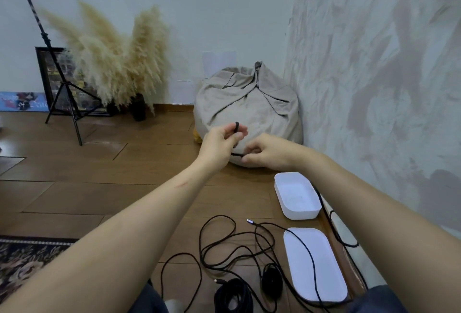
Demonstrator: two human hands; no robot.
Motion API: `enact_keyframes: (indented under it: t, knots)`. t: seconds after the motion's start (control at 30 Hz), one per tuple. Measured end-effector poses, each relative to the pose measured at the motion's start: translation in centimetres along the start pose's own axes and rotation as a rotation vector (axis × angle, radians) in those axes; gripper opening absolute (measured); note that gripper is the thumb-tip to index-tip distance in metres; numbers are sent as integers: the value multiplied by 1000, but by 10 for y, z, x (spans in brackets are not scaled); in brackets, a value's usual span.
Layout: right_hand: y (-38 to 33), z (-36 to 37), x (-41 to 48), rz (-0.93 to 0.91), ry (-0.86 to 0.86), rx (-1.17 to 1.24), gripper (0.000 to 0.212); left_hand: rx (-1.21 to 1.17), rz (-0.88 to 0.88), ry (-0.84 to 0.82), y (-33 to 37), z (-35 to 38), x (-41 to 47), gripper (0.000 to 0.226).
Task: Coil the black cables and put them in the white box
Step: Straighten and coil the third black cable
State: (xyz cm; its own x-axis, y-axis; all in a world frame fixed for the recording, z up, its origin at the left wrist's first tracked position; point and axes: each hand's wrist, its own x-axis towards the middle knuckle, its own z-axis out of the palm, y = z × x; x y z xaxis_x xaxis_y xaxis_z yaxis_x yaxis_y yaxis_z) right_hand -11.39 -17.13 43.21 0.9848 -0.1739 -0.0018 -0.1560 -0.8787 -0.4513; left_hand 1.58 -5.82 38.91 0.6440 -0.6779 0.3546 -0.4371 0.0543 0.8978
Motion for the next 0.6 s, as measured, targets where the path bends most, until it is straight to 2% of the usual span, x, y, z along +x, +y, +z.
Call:
enact_keyframes:
  t: [0.1, 0.2, 0.3, 0.37, 0.6]
  knots:
    - [6, -11, 0, -37, 95, -50, 12, 23, -62, -199, -7, -2, -8, 17]
    - [17, -12, 3, -81, 269, -31, 18, -213, -196, -343, 3, 7, -14, 27]
    - [22, -7, 4, -96, 369, 91, 20, -379, -313, -389, 11, 11, -14, 28]
    - [24, -5, 4, -102, 395, 123, 17, -399, -353, -416, 13, 12, -15, 24]
    - [30, -4, 3, -71, 449, 169, 15, -532, -466, -403, 21, 9, -12, 40]
